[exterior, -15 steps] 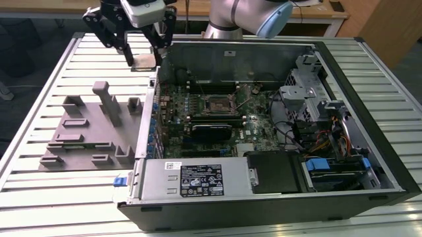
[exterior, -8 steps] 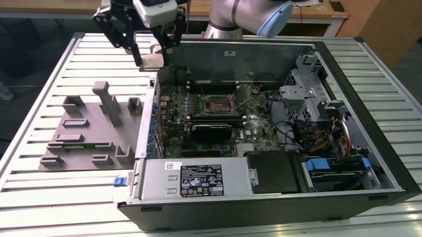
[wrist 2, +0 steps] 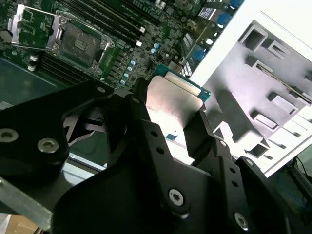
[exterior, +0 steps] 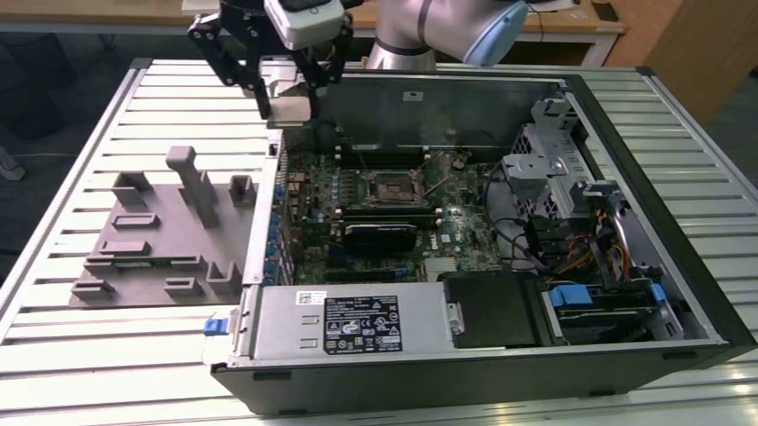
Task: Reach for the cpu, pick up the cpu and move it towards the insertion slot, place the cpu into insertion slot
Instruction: 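Pick up the cpu and move it towards the insertion slot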
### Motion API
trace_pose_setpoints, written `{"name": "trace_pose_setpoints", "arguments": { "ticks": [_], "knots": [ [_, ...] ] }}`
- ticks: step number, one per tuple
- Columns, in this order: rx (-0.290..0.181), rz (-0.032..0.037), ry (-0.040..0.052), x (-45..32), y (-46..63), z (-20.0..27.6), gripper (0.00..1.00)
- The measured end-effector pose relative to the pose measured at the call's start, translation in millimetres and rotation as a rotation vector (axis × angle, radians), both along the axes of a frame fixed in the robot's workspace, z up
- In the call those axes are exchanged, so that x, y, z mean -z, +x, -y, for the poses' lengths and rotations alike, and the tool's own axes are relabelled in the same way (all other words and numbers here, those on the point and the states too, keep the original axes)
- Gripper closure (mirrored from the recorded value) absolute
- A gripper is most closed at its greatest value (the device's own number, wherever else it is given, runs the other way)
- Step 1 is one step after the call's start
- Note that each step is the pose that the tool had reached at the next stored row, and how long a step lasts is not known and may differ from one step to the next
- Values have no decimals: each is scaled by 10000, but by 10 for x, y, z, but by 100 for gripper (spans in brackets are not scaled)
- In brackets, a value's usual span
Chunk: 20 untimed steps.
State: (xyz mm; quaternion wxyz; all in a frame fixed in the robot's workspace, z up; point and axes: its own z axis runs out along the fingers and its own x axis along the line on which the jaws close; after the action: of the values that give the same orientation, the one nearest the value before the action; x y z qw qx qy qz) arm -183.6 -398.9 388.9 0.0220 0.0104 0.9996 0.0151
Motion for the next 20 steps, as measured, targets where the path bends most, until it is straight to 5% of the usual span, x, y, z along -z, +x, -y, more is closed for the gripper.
{"name": "trace_pose_setpoints", "arguments": {
  "ticks": [20],
  "knots": [
    [0,-19,0,3,504,0,46]
  ]
}}
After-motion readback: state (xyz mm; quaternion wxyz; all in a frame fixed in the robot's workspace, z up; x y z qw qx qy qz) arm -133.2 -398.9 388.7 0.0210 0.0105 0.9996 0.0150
